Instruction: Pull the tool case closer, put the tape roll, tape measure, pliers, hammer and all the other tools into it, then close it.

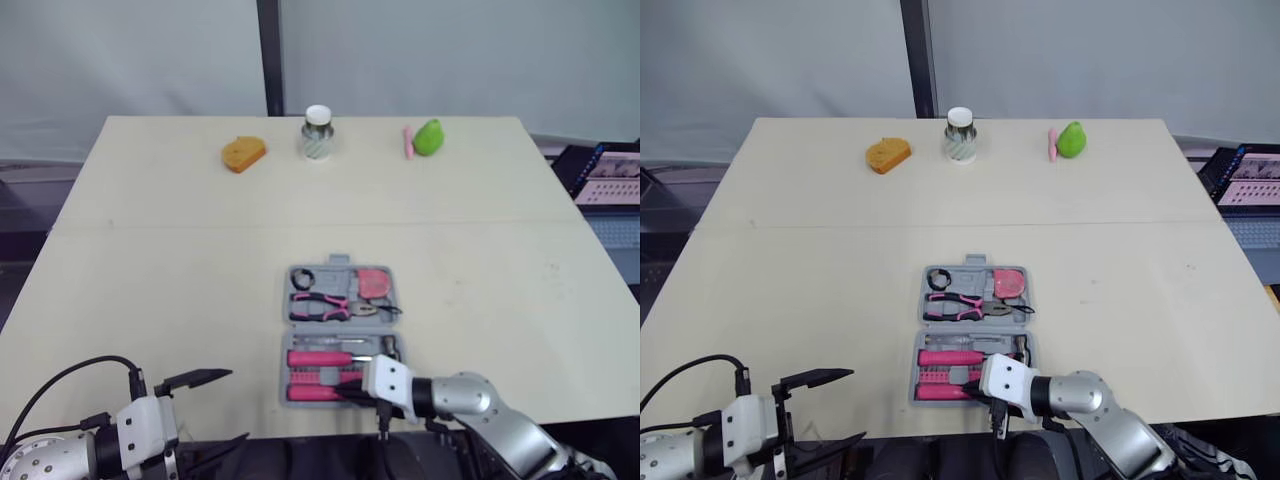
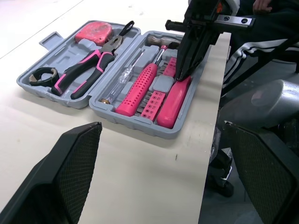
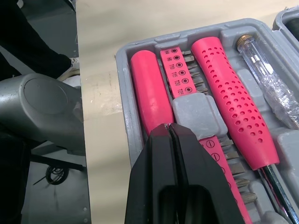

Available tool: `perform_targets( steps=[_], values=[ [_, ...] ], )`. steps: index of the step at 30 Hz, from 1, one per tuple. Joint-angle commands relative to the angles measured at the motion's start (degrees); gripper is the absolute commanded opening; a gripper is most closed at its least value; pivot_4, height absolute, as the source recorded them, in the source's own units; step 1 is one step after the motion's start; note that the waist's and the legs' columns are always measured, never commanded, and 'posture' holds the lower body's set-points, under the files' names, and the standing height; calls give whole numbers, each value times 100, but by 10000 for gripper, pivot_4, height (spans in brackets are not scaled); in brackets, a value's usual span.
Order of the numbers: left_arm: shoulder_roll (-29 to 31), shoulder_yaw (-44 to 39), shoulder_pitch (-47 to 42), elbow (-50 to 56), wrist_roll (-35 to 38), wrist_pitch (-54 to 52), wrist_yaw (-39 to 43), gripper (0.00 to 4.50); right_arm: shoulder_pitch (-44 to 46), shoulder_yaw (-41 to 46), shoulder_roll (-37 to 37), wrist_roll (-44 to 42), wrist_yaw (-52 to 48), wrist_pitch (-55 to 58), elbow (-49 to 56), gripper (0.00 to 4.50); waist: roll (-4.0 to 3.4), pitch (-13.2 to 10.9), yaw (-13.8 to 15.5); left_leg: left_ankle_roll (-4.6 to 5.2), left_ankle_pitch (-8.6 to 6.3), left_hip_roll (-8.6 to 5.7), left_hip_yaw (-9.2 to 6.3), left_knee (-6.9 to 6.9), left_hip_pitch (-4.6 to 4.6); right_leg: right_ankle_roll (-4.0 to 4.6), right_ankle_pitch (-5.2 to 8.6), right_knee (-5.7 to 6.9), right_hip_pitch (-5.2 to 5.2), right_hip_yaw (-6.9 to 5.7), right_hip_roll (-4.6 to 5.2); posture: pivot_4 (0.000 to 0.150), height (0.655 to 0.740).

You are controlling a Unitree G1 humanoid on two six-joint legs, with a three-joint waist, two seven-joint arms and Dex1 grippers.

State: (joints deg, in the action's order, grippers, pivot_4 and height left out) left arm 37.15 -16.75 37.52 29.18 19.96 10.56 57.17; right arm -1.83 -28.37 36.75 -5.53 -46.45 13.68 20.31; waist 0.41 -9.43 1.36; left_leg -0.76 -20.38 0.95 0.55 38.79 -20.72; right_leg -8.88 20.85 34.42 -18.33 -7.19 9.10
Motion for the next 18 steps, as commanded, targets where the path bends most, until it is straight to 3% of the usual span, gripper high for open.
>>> perform_targets(
  steps=[1,5,18],
  values=[
    [34,34,16,75,-8,65,6,45000,-262,-383,167,578,-15,340,-824,697,0,2,1,0,0,0,2,-7,14,1,0,-3,12,1,0,1500,7400],
    [27,35,11,70,-21,68,-7,45000,-261,-436,175,701,-19,310,-922,697,-21,41,0,-4,-5,5,3,-54,68,2,1,-57,79,-2,-9,1500,7400],
    [25,43,-46,27,-39,64,-14,45000,-159,-595,246,948,-59,367,-1066,697,-23,89,-3,-21,-15,45,6,-54,73,16,8,-67,84,1,-51,1500,7400]
  ],
)
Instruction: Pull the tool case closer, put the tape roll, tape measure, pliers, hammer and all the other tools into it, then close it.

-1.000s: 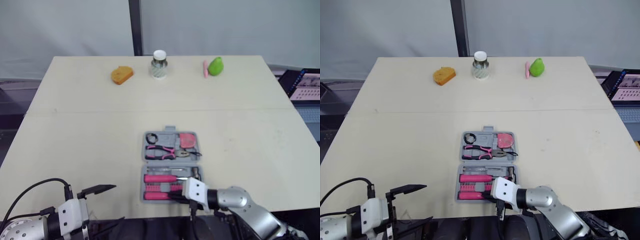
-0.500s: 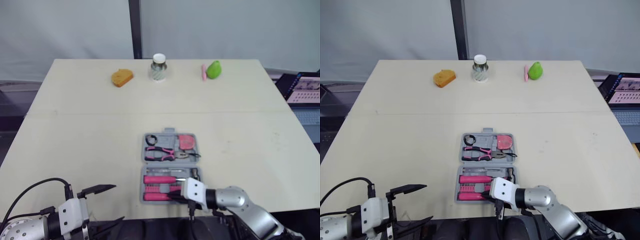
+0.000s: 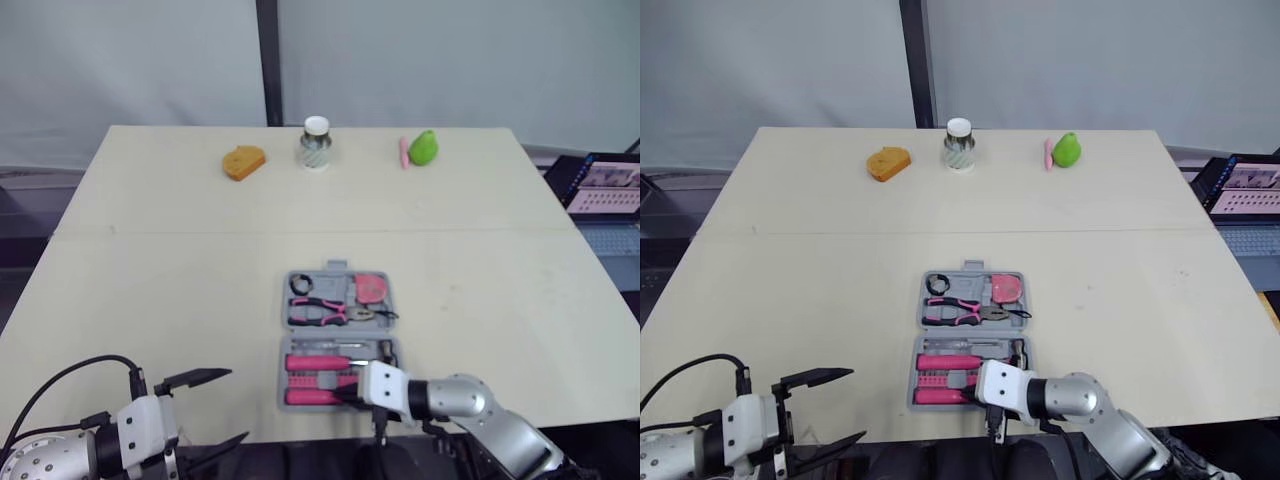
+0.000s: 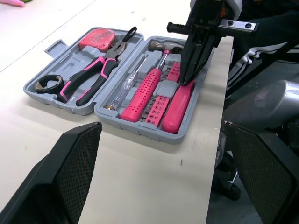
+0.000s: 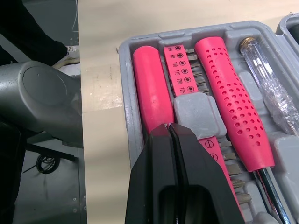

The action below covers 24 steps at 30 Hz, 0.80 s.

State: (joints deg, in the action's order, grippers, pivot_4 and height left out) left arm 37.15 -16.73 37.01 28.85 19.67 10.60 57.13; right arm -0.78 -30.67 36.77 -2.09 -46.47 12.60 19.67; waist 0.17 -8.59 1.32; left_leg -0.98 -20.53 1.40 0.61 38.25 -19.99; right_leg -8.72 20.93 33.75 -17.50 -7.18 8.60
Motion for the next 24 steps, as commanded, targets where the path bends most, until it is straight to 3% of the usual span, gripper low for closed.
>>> perform_targets(
  steps=[1,11,24],
  values=[
    [23,42,9,64,-11,59,-12,45000,-267,-373,249,604,-62,516,-1000,697,2,10,0,-2,-1,3,1,0,3,2,1,0,2,0,-3,1500,7400],
    [25,42,5,51,-11,64,-8,45000,-264,-512,409,790,-118,896,-1067,697,-5,20,4,-13,-23,18,20,-16,76,21,11,-25,47,21,-10,1500,7400],
    [14,92,-28,28,-35,76,-32,45000,-173,-718,503,908,-151,1402,-1076,697,-19,29,-3,-19,-46,36,8,-18,94,30,16,-45,86,34,-20,1500,7400]
  ],
)
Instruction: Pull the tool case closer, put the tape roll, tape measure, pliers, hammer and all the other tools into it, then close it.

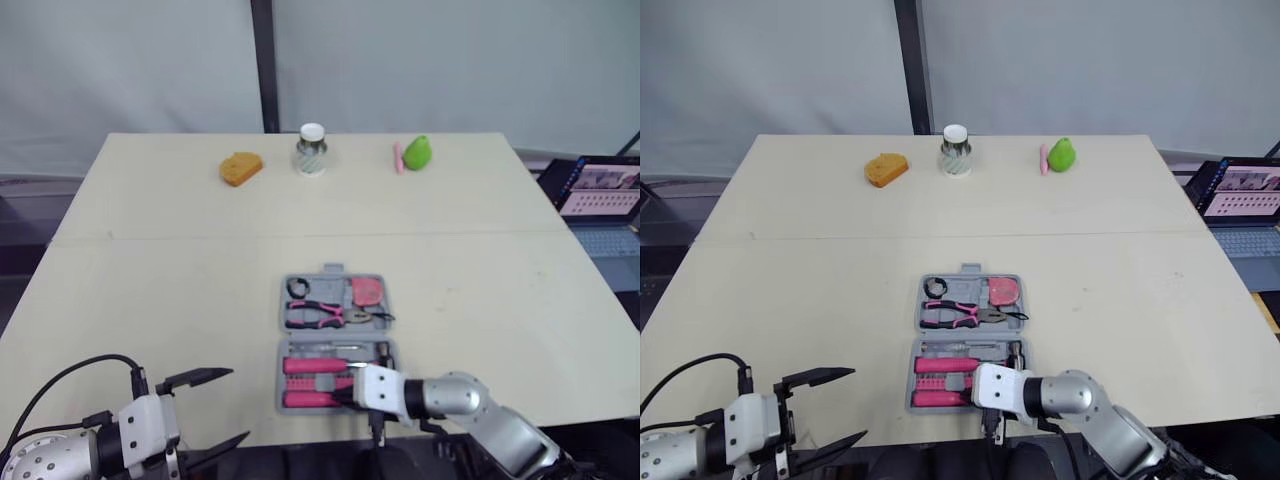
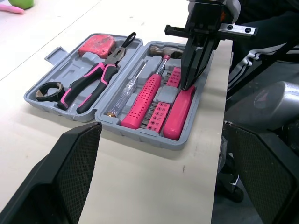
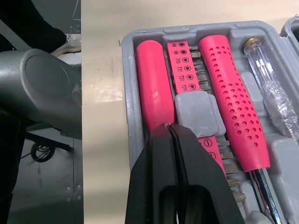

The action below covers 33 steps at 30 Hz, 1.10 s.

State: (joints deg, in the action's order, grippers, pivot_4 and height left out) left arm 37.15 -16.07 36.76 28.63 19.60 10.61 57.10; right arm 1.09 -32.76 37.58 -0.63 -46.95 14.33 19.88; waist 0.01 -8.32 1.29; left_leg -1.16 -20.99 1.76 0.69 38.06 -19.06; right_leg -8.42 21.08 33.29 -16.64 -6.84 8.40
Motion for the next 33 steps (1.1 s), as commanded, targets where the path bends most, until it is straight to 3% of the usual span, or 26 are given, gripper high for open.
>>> perform_targets(
  steps=[1,14,28,31,33],
  values=[
    [13,33,-5,53,-30,72,-35,45000,-358,-521,427,764,-100,1253,-1094,697,-8,9,1,0,-1,0,-2,0,0,0,0,-1,0,0,0,1500,7400],
    [9,54,2,91,-46,57,-101,45000,-314,-802,631,955,-206,1510,-1055,697,-65,56,0,3,-17,2,-11,-4,2,1,0,-32,6,6,1,1500,7400],
    [18,54,-25,71,-43,44,-110,45000,-274,-957,673,1106,-202,1790,-1090,697,-68,62,1,4,-26,11,-15,-11,2,14,7,-49,5,24,5,1500,7400],
    [18,65,-38,72,-49,39,-116,45000,-268,-956,655,1096,-188,1798,-1096,697,-70,64,0,4,-28,24,-20,-14,4,95,48,-62,3,43,9,1500,7400],
    [15,76,-51,63,-51,44,-118,45000,-293,-813,532,855,-178,1597,-1025,697,-70,64,-2,5,-28,28,-19,-16,5,95,48,-64,5,49,8,1500,7400]
  ],
)
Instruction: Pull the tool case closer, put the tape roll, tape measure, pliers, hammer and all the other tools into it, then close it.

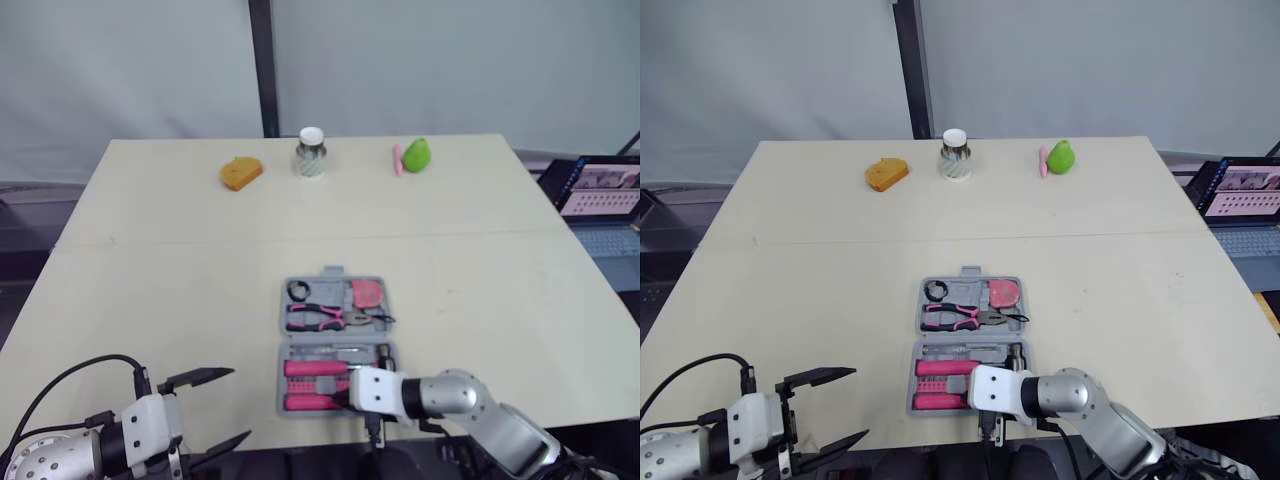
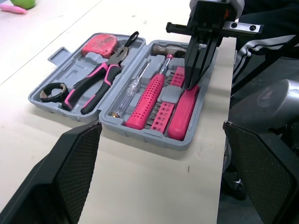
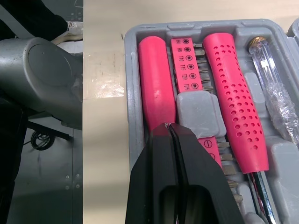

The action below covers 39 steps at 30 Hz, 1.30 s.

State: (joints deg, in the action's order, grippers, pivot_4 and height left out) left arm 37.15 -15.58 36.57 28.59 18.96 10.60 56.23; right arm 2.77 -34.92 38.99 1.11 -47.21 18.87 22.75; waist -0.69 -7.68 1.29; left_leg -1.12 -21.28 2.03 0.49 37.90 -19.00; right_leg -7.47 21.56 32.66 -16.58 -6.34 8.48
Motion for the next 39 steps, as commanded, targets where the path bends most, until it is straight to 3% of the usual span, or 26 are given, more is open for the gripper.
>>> perform_targets(
  steps=[1,8,12,18,23,34,39],
  values=[
    [11,37,-37,55,7,55,-30,45000,-479,-528,330,551,-153,1081,-1269,697,0,0,-3,0,0,-1,2,-1,0,0,0,0,1,2,0,1500,7400],
    [-33,178,-243,-120,-90,126,-87,45000,-500,48,245,-208,-277,615,-706,697,-6,-13,7,-1,0,-20,5,-8,-14,-6,-3,-3,-2,-3,-6,1500,7400],
    [-100,346,-576,-303,-194,156,-187,45000,-379,431,168,-612,-423,369,-565,697,-15,-98,5,3,-3,-29,6,-9,-19,-90,-47,-17,-8,-35,-9,1500,7400],
    [-148,514,-880,-574,-291,299,-253,45000,-186,1158,-155,-1595,-623,294,-201,697,-30,-176,5,8,1,-33,13,3,-96,-111,-58,28,-104,-49,-14,1500,7400],
    [-162,552,-1035,-782,-310,459,-286,45000,31,1834,-360,-2482,-713,697,143,697,5,-246,7,5,4,-33,54,17,-163,-110,-58,87,-196,-76,-17,1500,7400],
    [-167,683,-973,-797,-312,555,-294,45000,-129,1532,29,-2187,-926,707,347,697,35,-305,20,3,8,-31,65,29,-163,-111,-57,100,-202,-73,-14,1500,7400],
    [-234,645,-1037,-803,-341,310,-585,45000,-469,2218,63,-2490,-731,709,374,697,36,-307,21,2,12,-30,72,35,-162,-111,-58,105,-203,-68,-14,1500,7400]
  ],
)
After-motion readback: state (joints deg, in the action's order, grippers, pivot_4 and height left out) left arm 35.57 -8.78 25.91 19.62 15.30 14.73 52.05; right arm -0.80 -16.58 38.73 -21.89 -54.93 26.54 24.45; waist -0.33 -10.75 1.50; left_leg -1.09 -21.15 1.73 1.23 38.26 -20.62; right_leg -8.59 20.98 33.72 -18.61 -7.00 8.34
